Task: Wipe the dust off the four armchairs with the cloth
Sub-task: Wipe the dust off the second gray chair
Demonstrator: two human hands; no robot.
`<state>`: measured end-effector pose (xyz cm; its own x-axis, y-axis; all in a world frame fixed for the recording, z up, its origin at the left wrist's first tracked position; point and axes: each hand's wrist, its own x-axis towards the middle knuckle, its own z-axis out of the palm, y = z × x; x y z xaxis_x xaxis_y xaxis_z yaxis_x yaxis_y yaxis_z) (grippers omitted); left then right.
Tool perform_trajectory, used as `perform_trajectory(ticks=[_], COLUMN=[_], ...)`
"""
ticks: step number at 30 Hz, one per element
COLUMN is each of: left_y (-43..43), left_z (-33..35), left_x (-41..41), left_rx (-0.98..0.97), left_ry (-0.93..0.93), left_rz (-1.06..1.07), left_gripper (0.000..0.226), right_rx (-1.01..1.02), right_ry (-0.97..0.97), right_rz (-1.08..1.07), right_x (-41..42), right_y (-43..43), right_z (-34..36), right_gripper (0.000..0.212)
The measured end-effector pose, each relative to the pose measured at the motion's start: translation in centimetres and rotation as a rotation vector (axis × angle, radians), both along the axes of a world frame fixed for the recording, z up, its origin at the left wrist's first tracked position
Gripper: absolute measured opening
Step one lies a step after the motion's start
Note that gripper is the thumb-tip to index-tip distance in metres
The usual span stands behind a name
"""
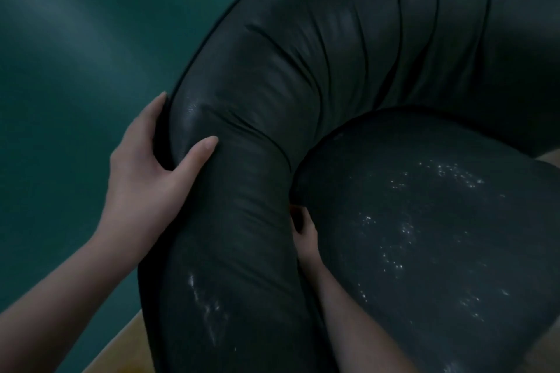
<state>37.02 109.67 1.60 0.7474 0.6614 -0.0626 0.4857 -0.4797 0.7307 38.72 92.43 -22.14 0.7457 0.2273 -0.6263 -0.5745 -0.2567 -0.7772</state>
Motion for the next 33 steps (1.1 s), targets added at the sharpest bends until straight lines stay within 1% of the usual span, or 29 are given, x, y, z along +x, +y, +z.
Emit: perform_trajectory(ticks=[2, 4, 6, 9, 11, 13, 17, 21, 23, 25, 33], left_y=[-0.2, -0.3, -0.3, -0.3, -0.3, -0.3, -0.1, -0.1, 0.0, 0.1, 0.4], left_z=[0.1, 0.1, 0.1, 0.1, 0.1, 0.0, -0.2, -0.4, -0.4, -0.4, -0.5], left_x=[0.0, 0.1, 0.1, 0.2, 0.2, 0.1, 0.1, 0.1, 0.1, 0.0, -0.1], left_rx=[0.002, 0.004, 0.005, 0.005, 0.005, 0.004, 0.016, 0.026, 0.036, 0.051, 0.059], left_ry=[-0.01, -0.017, -0.021, -0.027, -0.033, -0.036, -0.035, -0.029, -0.025, -0.015, 0.001], left_rz=[0.002, 0.004, 0.006, 0.007, 0.008, 0.006, 0.001, -0.01, -0.02, -0.027, -0.043], left_gripper=[0.084, 0.086, 0.087, 0.087, 0.086, 0.081, 0.076, 0.072, 0.072, 0.074, 0.074], right_rx=[-0.034, -0.085, -0.086, 0.031, 0.074, 0.104, 0.191, 0.239, 0.295, 0.329, 0.336], right_ry=[0.042, 0.011, 0.024, 0.163, 0.192, 0.187, 0.184, 0.145, 0.145, 0.123, 0.069], right_rz=[0.072, 0.14, 0.154, 0.063, 0.016, -0.013, -0.048, -0.095, -0.121, -0.125, -0.17], right_x=[-0.7, -1.1, -1.0, -0.9, -0.9, -0.8, -0.3, -0.3, -0.2, -0.2, 0.1], right_y=[-0.1, -0.2, -0.1, 0.0, 0.0, -0.1, -0.5, -0.5, -0.7, -1.1, -1.8], right_z=[-0.6, -1.5, -1.9, -0.9, -0.3, 0.7, 2.8, 4.7, 5.9, 6.9, 11.6], right_gripper=[0.014, 0.019, 0.022, 0.022, 0.018, 0.011, 0.005, 0.009, 0.008, 0.013, 0.018])
